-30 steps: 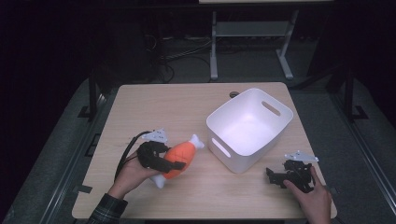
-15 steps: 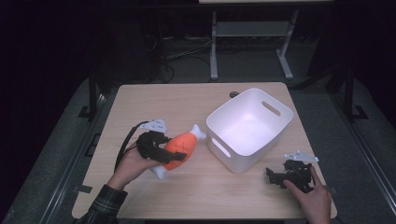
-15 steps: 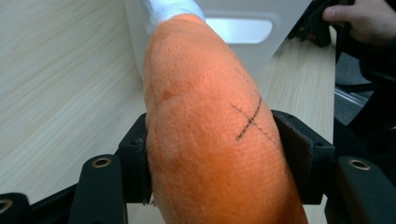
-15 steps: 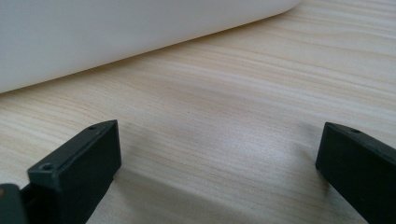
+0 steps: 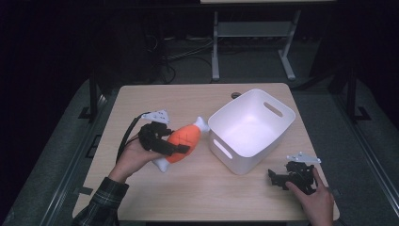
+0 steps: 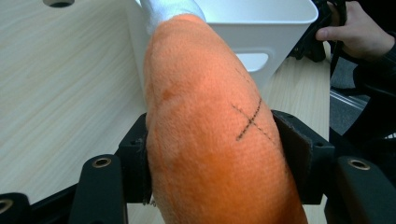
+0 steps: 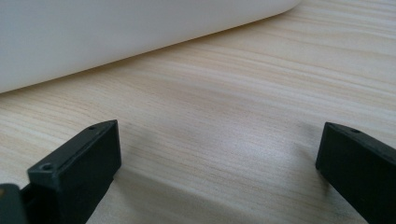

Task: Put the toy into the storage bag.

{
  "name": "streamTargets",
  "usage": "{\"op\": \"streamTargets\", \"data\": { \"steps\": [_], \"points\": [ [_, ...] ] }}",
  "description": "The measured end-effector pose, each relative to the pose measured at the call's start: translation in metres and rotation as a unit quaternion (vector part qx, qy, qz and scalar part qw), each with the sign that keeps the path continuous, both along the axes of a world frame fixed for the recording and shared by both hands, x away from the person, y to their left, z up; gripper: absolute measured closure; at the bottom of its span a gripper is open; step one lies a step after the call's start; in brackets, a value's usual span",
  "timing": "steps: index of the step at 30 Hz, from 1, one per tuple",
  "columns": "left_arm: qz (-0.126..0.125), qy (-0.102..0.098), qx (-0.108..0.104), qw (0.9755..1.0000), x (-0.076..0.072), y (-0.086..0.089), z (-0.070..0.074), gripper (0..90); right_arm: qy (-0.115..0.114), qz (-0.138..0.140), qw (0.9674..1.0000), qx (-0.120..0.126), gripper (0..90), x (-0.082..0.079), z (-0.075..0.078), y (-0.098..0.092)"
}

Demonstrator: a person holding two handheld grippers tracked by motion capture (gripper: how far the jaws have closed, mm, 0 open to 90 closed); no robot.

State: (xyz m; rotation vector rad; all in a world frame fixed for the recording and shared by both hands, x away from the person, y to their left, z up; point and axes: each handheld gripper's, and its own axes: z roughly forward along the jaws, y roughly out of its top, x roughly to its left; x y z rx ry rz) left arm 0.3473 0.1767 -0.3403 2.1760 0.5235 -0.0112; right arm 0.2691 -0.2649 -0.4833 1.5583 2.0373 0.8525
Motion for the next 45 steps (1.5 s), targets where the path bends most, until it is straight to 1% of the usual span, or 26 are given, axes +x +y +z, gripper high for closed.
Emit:
{"op": "streamTargets", "data": {
  "steps": [8, 10, 14, 17, 22, 29, 30, 33, 35, 38, 39, 40, 45],
  "points": [
    [-0.006, -0.007, 0.001, 1.0000, 0.006, -0.007, 0.010, 37.0, 0.000, 0.001, 1.0000, 0.000, 0.0, 0.000, 0.000, 0.000],
    [-0.005, -0.008, -0.002, 1.0000, 0.007, -0.009, 0.013, 37.1, 0.000, 0.001, 1.0000, 0.000, 0.0, 0.000, 0.000, 0.000],
    [-0.009, -0.014, 0.003, 0.9999, 0.011, -0.013, 0.018, 37.1, 0.000, 0.001, 1.0000, -0.001, 0.0, 0.000, 0.000, 0.000],
    [-0.011, -0.015, -0.001, 0.9998, 0.014, -0.016, 0.023, 37.1, 0.000, 0.001, 1.0000, 0.000, 0.0, 0.000, 0.000, 0.000],
    [-0.016, -0.019, -0.001, 0.9997, 0.019, -0.024, 0.030, 37.2, 0.000, 0.001, 1.0000, 0.000, 0.0, 0.000, 0.000, 0.000],
    [-0.019, -0.022, 0.001, 0.9996, 0.026, -0.032, 0.036, 37.2, 0.000, 0.001, 1.0000, 0.000, 0.0, 0.000, 0.000, 0.000],
    [-0.022, -0.021, 0.006, 0.9995, 0.029, -0.035, 0.037, 37.2, 0.000, 0.001, 1.0000, 0.000, 0.0, 0.000, 0.000, 0.000],
    [-0.021, -0.021, 0.004, 0.9995, 0.031, -0.038, 0.040, 37.2, 0.000, 0.001, 1.0000, 0.000, 0.0, 0.000, 0.000, 0.000],
    [-0.023, -0.026, 0.004, 0.9994, 0.035, -0.043, 0.045, 37.2, 0.000, 0.001, 1.0000, 0.000, 0.0, 0.000, 0.000, 0.000],
    [-0.026, -0.030, 0.005, 0.9992, 0.037, -0.046, 0.047, 37.2, 0.000, 0.001, 1.0000, 0.000, 0.0, 0.000, 0.000, 0.000],
    [-0.026, -0.028, 0.005, 0.9992, 0.038, -0.048, 0.048, 37.2, 0.000, 0.001, 1.0000, 0.000, 0.0, 0.000, 0.000, 0.000],
    [-0.026, -0.032, 0.004, 0.9991, 0.040, -0.049, 0.049, 37.2, 0.000, 0.001, 1.0000, 0.000, 0.0, 0.000, 0.000, 0.000],
    [-0.025, -0.034, 0.000, 0.9991, 0.047, -0.056, 0.052, 37.3, 0.001, 0.000, 1.0000, 0.001, 0.0, 0.000, 0.000, 0.000]
  ]
}}
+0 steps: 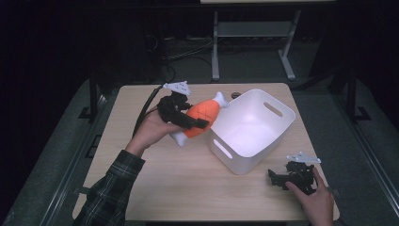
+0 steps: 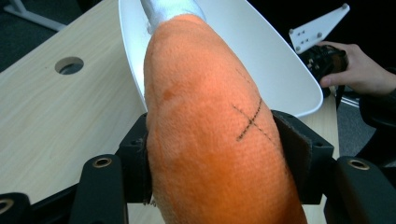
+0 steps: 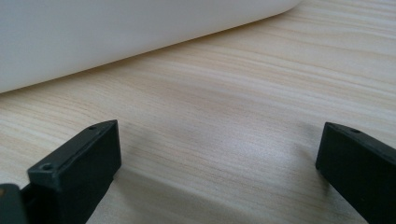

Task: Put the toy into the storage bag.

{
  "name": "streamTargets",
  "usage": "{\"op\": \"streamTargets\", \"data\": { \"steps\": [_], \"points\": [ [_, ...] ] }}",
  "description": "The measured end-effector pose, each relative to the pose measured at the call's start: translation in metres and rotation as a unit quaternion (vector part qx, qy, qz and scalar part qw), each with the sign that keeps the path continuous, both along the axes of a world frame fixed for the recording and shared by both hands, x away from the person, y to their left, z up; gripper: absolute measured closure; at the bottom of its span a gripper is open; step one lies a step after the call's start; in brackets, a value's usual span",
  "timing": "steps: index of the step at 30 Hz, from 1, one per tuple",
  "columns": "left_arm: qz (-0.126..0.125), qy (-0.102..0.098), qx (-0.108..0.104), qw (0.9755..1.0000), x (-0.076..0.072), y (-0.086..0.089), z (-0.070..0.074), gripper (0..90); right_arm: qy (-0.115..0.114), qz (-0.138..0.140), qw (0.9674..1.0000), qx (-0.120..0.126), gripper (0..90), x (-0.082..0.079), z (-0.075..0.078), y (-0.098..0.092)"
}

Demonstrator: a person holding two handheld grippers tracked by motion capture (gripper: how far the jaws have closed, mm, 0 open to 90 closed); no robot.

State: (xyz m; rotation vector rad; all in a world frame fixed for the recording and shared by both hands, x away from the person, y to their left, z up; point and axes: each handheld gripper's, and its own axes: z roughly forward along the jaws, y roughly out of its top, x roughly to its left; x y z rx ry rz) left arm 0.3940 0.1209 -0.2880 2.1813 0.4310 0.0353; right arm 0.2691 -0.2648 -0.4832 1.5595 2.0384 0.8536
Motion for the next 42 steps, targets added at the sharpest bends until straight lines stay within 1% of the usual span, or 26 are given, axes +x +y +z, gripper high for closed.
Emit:
{"op": "streamTargets", "data": {
  "steps": [1, 7, 8, 9, 11, 12, 15, 16, 17, 20, 25, 29, 32, 35, 37, 38, 39, 40, 42],
  "points": [
    [0.001, 0.002, 0.000, 1.0000, 0.001, -0.001, 0.000, 37.2, 0.000, 0.001, 1.0000, -0.001, 0.0, 0.000, 0.000, 0.000],
    [0.002, -0.004, -0.001, 1.0000, 0.009, -0.010, 0.003, 37.3, 0.000, 0.000, 1.0000, -0.001, 0.0, 0.000, 0.000, 0.000],
    [0.002, -0.005, 0.002, 1.0000, 0.012, -0.013, 0.004, 37.3, -0.001, 0.000, 1.0000, -0.001, 0.0, 0.000, 0.000, 0.000],
    [0.002, -0.005, 0.002, 1.0000, 0.012, -0.013, 0.004, 37.2, -0.001, 0.000, 1.0000, -0.001, 0.0, 0.000, 0.000, 0.000],
    [0.002, -0.007, 0.001, 1.0000, 0.016, -0.015, 0.005, 37.3, -0.001, 0.000, 1.0000, -0.001, 0.0, 0.000, 0.000, 0.000],
    [0.004, -0.005, -0.002, 1.0000, 0.017, -0.016, 0.006, 37.3, -0.001, 0.000, 1.0000, -0.001, 0.0, 0.000, 0.000, 0.000],
    [0.006, -0.010, -0.002, 0.9999, 0.021, -0.020, 0.009, 37.3, -0.001, 0.000, 1.0000, -0.001, 0.0, 0.000, 0.000, 0.000],
    [0.006, -0.011, -0.002, 0.9999, 0.022, -0.021, 0.009, 37.3, -0.001, 0.000, 1.0000, -0.001, 0.0, 0.000, 0.000, 0.000],
    [0.004, -0.016, 0.000, 0.9999, 0.026, -0.024, 0.011, 37.3, -0.001, 0.000, 1.0000, -0.001, 0.0, 0.000, 0.000, 0.000],
    [0.004, -0.015, -0.001, 0.9999, 0.028, -0.027, 0.011, 37.2, 0.000, 0.000, 1.0000, -0.001, 0.0, 0.000, 0.000, 0.000],
    [-0.003, -0.018, -0.002, 0.9998, 0.035, -0.035, 0.013, 37.2, -0.001, 0.000, 1.0000, -0.001, 0.0, 0.000, 0.000, 0.000],
    [-0.008, -0.021, 0.001, 0.9997, 0.040, -0.044, 0.012, 37.2, 0.000, 0.000, 1.0000, -0.001, 0.0, 0.000, 0.000, 0.000],
    [-0.014, -0.018, -0.001, 0.9997, 0.044, -0.052, 0.011, 37.2, 0.000, 0.000, 1.0000, -0.001, 0.0, 0.000, 0.000, 0.000],
    [-0.020, -0.024, 0.004, 0.9995, 0.048, -0.061, 0.009, 37.2, 0.000, 0.000, 1.0000, -0.001, 0.0, 0.000, 0.000, 0.000],
    [-0.019, -0.024, 0.001, 0.9995, 0.051, -0.067, 0.007, 37.2, 0.000, 0.000, 1.0000, -0.001, 0.0, 0.000, 0.000, 0.000],
    [-0.019, -0.024, 0.002, 0.9995, 0.052, -0.072, 0.004, 37.2, 0.000, 0.000, 1.0000, -0.001, 0.0, 0.000, 0.000, 0.000],
    [-0.019, -0.024, 0.002, 0.9995, 0.052, -0.072, 0.004, 37.2, 0.000, 0.000, 1.0000, -0.001, 0.0, 0.000, 0.000, 0.000],
    [-0.018, -0.027, 0.007, 0.9994, 0.054, -0.077, 0.001, 37.2, 0.000, 0.000, 1.0000, -0.001, 0.0, 0.000, 0.000, 0.000],
    [-0.018, -0.026, 0.006, 0.9995, 0.055, -0.079, -0.001, 37.1, -0.001, 0.000, 1.0000, -0.001, 0.0, 0.000, 0.000, 0.000]
  ]
}}
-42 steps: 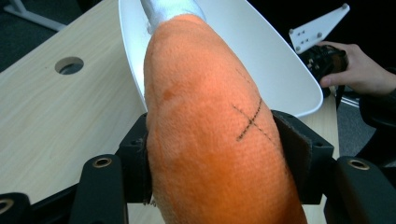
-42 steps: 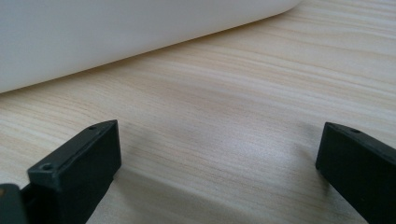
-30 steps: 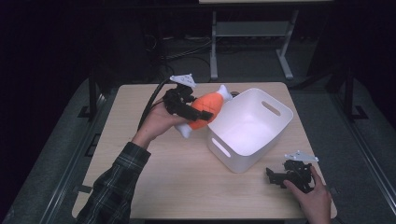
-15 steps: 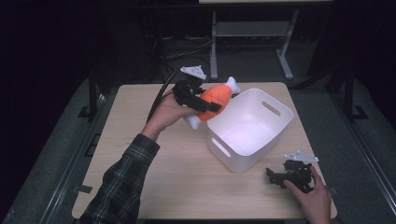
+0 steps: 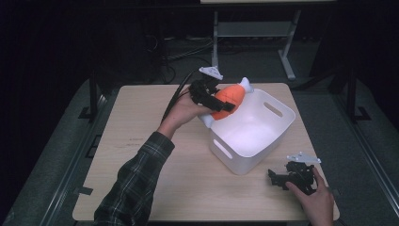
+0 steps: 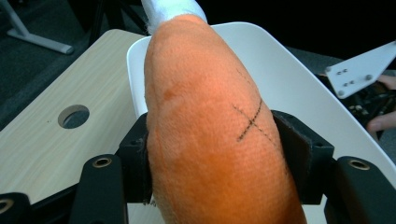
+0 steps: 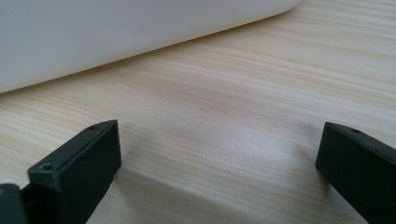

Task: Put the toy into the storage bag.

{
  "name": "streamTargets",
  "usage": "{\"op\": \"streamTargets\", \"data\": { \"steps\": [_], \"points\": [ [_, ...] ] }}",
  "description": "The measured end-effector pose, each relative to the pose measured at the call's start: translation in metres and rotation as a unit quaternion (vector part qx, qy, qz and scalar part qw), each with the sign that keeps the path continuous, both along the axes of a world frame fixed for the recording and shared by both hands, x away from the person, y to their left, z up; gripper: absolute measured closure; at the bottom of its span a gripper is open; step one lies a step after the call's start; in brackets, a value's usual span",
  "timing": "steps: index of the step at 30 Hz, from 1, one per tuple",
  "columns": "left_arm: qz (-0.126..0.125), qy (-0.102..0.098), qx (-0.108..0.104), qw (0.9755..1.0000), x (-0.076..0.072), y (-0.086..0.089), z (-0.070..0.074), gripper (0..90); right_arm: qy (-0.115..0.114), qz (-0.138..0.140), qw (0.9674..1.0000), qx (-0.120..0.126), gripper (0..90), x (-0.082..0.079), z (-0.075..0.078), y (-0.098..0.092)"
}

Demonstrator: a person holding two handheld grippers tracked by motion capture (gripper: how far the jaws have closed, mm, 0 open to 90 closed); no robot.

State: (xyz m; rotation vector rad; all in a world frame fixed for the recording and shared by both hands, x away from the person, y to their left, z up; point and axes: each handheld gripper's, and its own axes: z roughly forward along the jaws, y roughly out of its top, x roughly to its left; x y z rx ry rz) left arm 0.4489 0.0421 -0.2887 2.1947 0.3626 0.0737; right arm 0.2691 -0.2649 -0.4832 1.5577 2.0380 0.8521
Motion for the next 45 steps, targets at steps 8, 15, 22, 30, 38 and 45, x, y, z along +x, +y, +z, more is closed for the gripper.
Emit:
{"op": "streamTargets", "data": {
  "steps": [8, 15, 22, 30, 38, 45],
  "points": [
    [0.001, -0.001, 0.006, 1.0000, 0.008, -0.011, -0.006, 37.1, 0.000, 0.000, 1.0000, 0.001, 0.0, 0.000, 0.000, 0.000],
    [-0.007, -0.007, 0.014, 0.9999, 0.011, -0.025, -0.010, 36.8, 0.000, -0.001, 1.0000, 0.000, 0.0, 0.000, 0.000, 0.000],
    [-0.007, -0.004, 0.025, 0.9996, 0.014, -0.036, -0.019, 36.7, 0.000, -0.001, 1.0000, 0.001, 0.0, 0.000, 0.000, 0.000],
    [-0.003, 0.000, 0.036, 0.9993, 0.017, -0.040, -0.028, 36.3, 0.000, -0.001, 1.0000, 0.001, 0.0, 0.000, 0.000, 0.000],
    [0.001, 0.001, 0.045, 0.9990, 0.018, -0.039, -0.031, 34.9, 0.000, -0.001, 1.0000, 0.001, 0.0, 0.000, 0.000, 0.000],
    [0.005, 0.001, 0.045, 0.9990, 0.019, -0.037, -0.031, 34.8, -0.001, 0.000, 1.0000, 0.000, 0.0, 0.000, 0.000, 0.000]
  ]
}}
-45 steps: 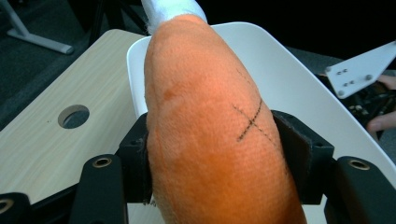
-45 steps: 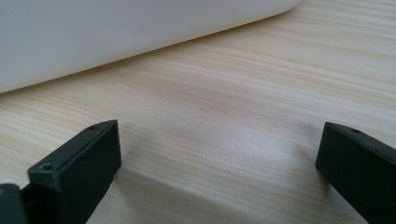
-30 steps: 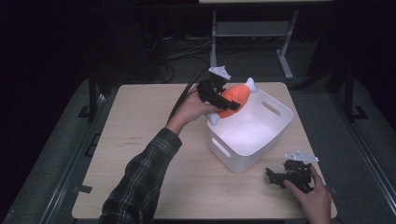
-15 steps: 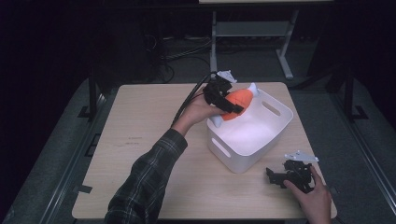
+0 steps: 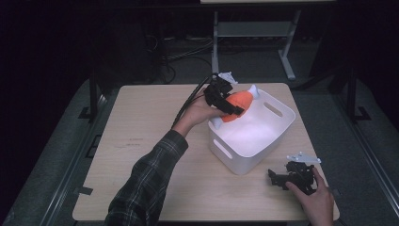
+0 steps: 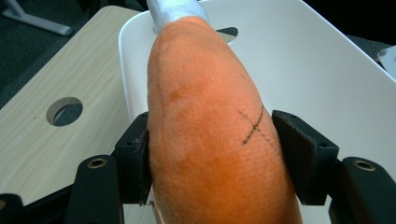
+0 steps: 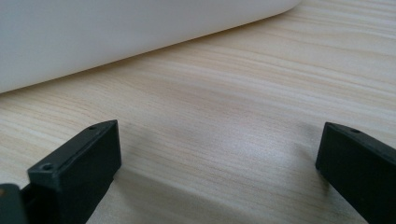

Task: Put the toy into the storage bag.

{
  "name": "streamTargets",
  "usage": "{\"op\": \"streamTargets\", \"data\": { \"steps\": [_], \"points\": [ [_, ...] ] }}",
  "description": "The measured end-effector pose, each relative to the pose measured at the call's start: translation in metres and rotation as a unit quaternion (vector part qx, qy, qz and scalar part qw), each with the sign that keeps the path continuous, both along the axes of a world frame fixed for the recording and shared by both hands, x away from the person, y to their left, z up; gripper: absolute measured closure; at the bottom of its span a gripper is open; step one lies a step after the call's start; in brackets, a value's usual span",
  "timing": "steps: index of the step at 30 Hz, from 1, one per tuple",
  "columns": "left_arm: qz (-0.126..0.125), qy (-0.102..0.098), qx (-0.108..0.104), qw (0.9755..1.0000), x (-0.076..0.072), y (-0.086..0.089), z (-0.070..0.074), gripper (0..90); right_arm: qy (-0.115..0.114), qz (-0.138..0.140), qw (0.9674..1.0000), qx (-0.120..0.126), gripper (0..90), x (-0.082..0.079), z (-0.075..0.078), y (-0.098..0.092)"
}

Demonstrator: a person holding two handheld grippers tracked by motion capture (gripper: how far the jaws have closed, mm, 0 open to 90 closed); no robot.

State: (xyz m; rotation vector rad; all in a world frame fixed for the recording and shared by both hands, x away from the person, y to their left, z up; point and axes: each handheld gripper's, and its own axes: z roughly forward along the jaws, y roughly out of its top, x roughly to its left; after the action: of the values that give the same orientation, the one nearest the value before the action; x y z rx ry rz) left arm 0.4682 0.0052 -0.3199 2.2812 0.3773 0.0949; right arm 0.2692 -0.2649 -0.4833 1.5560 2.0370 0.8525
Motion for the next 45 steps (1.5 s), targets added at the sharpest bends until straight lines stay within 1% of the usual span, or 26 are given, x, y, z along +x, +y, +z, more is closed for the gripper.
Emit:
{"op": "streamTargets", "data": {
  "steps": [1, 2, 4, 8, 9, 10, 16, 17, 19, 20, 23, 24, 29, 30, 34, 35, 38, 42, 43, 45],
  "points": [
    [0.001, 0.001, 0.000, 1.0000, 0.000, 0.000, 0.000, 34.6, 0.000, 0.000, 1.0000, 0.000, 0.0, 0.000, 0.000, 0.000],
    [0.003, 0.003, -0.007, 1.0000, 0.001, 0.002, 0.000, 34.3, 0.000, 0.000, 1.0000, 0.001, 0.0, 0.000, 0.000, 0.000],
    [0.004, 0.004, -0.010, 0.9999, 0.001, 0.003, 0.000, 33.1, 0.000, 0.000, 1.0000, 0.001, 0.0, 0.000, 0.000, 0.000],
    [0.005, 0.003, -0.008, 0.9999, 0.001, 0.004, 0.002, 33.1, 0.000, 0.000, 1.0000, 0.001, 0.0, 0.000, 0.000, 0.000],
    [0.005, 0.001, -0.012, 0.9999, 0.000, 0.005, 0.002, 33.2, 0.000, 0.001, 1.0000, 0.000, 0.0, 0.000, 0.000, 0.000],
    [0.004, 0.002, -0.011, 0.9999, 0.000, 0.006, 0.003, 33.2, 0.000, 0.000, 1.0000, 0.000, 0.0, 0.000, 0.000, 0.000],
    [0.007, -0.001, -0.018, 0.9998, -0.002, 0.011, 0.007, 33.2, 0.001, -0.001, 1.0000, 0.002, 0.0, 0.000, 0.000, 0.000],
    [0.009, -0.001, -0.023, 0.9997, -0.003, 0.014, 0.009, 33.2, 0.001, 0.000, 1.0000, 0.001, 0.0, 0.000, 0.000, 0.000],
    [0.010, -0.001, -0.023, 0.9997, -0.005, 0.016, 0.010, 33.2, 0.001, -0.001, 1.0000, 0.001, 0.0, 0.000, 0.000, 0.000],
    [0.011, -0.004, -0.022, 0.9997, -0.007, 0.020, 0.012, 33.3, 0.001, -0.001, 1.0000, 0.002, 0.0, 0.000, 0.000, 0.000],
    [0.014, -0.004, -0.028, 0.9995, -0.010, 0.025, 0.015, 33.2, 0.001, 0.000, 1.0000, 0.001, 0.0, 0.000, 0.000, 0.000],
    [0.014, -0.002, -0.031, 0.9994, -0.013, 0.029, 0.017, 33.2, 0.001, 0.000, 1.0000, 0.001, 0.0, 0.000, 0.000, 0.000],
    [0.014, -0.009, -0.027, 0.9995, -0.018, 0.035, 0.021, 33.1, 0.000, 0.000, 1.0000, 0.001, 0.0, 0.000, 0.000, 0.000],
    [0.013, -0.009, -0.031, 0.9994, -0.021, 0.039, 0.022, 31.8, 0.001, 0.000, 1.0000, 0.001, 0.0, 0.000, 0.000, 0.000],
    [0.014, -0.011, -0.032, 0.9993, -0.024, 0.045, 0.022, 30.9, 0.001, 0.001, 1.0000, 0.001, 0.0, 0.000, 0.000, 0.000],
    [0.017, -0.013, -0.027, 0.9994, -0.024, 0.049, 0.022, 30.4, 0.001, 0.001, 1.0000, 0.001, 0.0, 0.000, 0.000, 0.000],
    [0.020, -0.013, -0.025, 0.9994, -0.026, 0.053, 0.022, 29.9, 0.001, 0.001, 1.0000, 0.001, 0.0, 0.000, 0.000, 0.000],
    [0.028, -0.016, -0.032, 0.9990, -0.030, 0.061, 0.023, 29.7, 0.001, 0.001, 1.0000, 0.001, 0.0, 0.000, 0.000, 0.000],
    [0.036, -0.015, -0.035, 0.9986, -0.032, 0.066, 0.022, 29.7, 0.001, 0.000, 1.0000, 0.001, 0.0, 0.000, 0.000, 0.000],
    [0.039, -0.015, -0.035, 0.9985, -0.034, 0.070, 0.020, 29.4, 0.000, 0.001, 1.0000, 0.000, 0.0, 0.000, 0.000, 0.000]
  ]
}}
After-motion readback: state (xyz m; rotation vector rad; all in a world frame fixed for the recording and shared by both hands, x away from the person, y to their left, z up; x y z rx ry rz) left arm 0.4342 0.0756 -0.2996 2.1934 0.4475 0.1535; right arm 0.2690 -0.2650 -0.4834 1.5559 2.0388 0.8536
